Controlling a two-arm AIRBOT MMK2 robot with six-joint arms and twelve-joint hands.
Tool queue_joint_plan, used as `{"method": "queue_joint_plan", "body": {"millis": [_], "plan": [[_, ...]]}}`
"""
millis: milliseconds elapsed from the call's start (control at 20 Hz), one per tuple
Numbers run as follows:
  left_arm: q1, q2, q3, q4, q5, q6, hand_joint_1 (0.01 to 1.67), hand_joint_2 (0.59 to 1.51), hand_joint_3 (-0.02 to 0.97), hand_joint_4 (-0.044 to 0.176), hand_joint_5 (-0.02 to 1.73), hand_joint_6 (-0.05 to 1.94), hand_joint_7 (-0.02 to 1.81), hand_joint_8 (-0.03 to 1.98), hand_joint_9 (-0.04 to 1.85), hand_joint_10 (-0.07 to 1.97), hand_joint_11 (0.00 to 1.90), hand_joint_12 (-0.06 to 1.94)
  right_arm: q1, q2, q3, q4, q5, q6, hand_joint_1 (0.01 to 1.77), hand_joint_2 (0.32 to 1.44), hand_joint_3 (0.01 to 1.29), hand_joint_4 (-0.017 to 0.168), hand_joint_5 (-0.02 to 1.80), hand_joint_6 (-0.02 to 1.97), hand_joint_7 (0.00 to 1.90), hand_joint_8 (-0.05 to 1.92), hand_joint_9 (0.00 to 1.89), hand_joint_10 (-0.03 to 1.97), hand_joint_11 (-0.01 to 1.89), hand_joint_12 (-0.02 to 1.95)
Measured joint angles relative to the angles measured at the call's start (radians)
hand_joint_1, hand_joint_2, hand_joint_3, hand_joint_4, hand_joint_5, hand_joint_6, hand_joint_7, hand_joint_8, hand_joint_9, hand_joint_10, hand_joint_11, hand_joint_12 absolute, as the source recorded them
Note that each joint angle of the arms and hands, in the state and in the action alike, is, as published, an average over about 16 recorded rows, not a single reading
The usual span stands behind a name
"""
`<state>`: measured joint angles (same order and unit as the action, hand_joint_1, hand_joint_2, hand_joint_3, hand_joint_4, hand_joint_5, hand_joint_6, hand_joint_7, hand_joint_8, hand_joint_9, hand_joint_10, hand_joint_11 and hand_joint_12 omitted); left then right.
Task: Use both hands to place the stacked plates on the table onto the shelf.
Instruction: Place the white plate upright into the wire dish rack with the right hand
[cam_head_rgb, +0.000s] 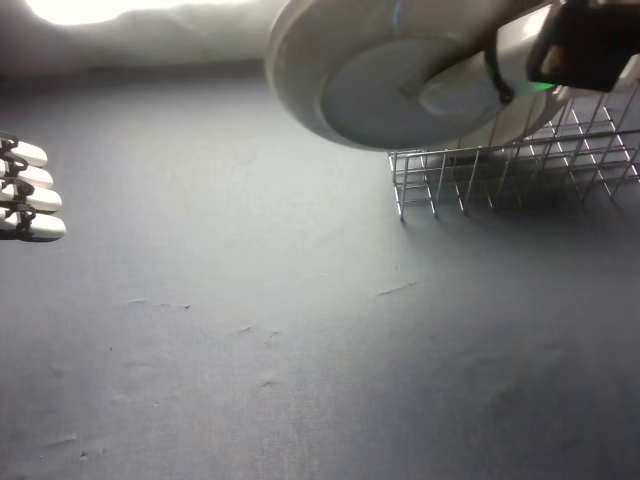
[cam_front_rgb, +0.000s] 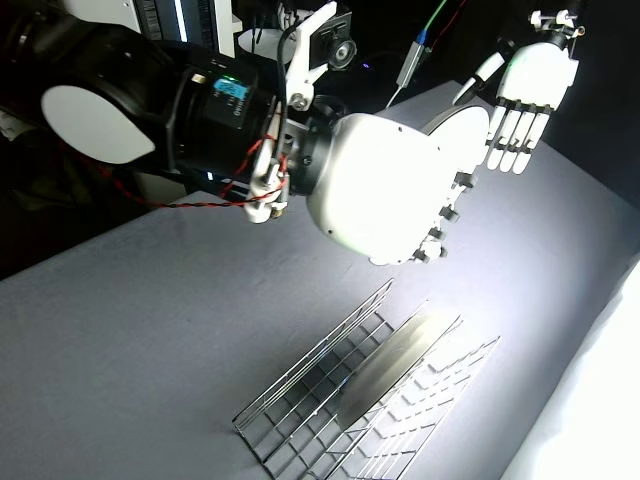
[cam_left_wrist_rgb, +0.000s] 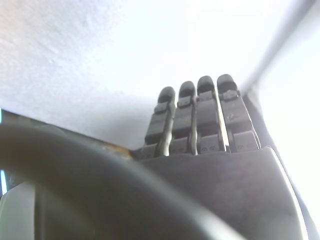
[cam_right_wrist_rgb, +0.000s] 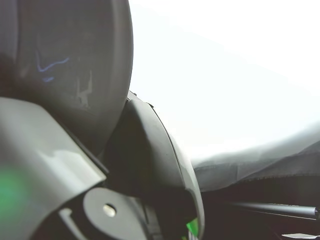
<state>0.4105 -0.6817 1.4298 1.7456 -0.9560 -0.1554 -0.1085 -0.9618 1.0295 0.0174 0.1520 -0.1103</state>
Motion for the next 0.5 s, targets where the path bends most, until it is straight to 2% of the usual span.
{"method": "queue_joint_plan", "body": {"millis": [500], "plan": [[-0.009,0.0,-0.003,0.001,-0.001,-0.006,0.01,1.088,0.007,0.002,0.02,0.01,0.01,0.0,0.02,0.01,0.01,0.0,-0.01,0.08,0.003,-0.041,-0.008,-0.009,1.37,0.98,0.01,-0.008,1.0,0.84,1.1,0.69,1.03,0.95,0.76,1.01]]}}
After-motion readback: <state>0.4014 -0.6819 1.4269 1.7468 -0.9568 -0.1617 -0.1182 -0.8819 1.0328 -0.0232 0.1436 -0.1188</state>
